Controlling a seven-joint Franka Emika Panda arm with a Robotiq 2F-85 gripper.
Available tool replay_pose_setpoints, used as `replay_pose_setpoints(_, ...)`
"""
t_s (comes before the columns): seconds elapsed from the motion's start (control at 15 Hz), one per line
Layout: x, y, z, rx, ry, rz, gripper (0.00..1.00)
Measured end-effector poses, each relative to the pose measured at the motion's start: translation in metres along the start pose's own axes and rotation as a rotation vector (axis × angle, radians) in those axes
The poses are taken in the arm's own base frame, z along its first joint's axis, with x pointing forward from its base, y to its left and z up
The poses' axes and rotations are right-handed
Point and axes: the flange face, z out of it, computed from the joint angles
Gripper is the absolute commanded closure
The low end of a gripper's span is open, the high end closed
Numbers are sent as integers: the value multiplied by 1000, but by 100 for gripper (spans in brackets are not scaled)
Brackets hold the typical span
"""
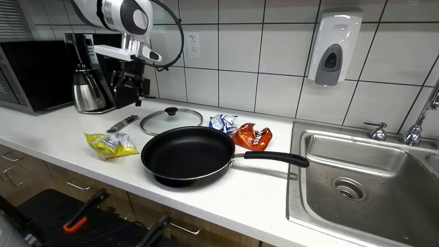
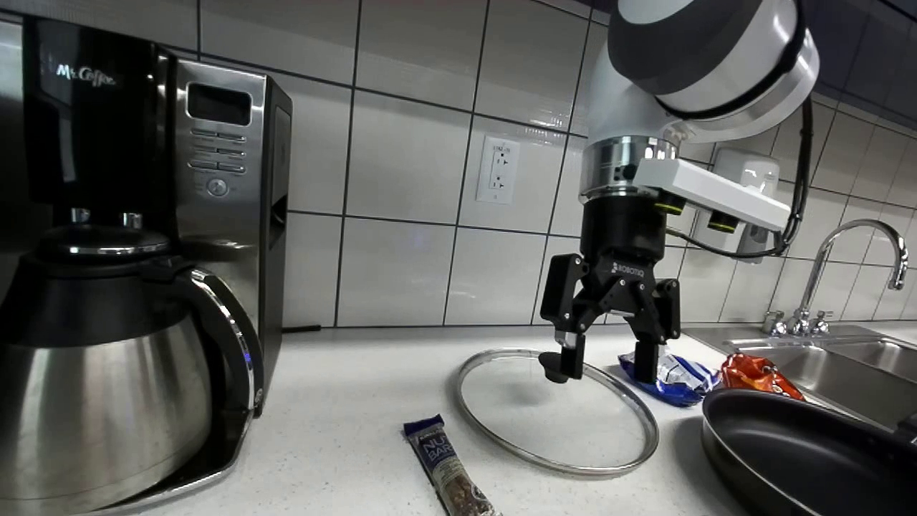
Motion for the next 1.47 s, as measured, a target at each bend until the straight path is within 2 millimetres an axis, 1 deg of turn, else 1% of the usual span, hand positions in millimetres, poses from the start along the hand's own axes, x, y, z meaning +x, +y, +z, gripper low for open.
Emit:
replay_pose_setpoints(0.53,-43,11,21,29,-61,87,0)
replay_pose_setpoints(0.73,-57,16,28,25,-55,141,0)
replay_pose_setpoints(1.0,-75,25,43,13,-45,222,0)
replay_pose_setpoints(1.47,-89,43,73,60,9,319,0)
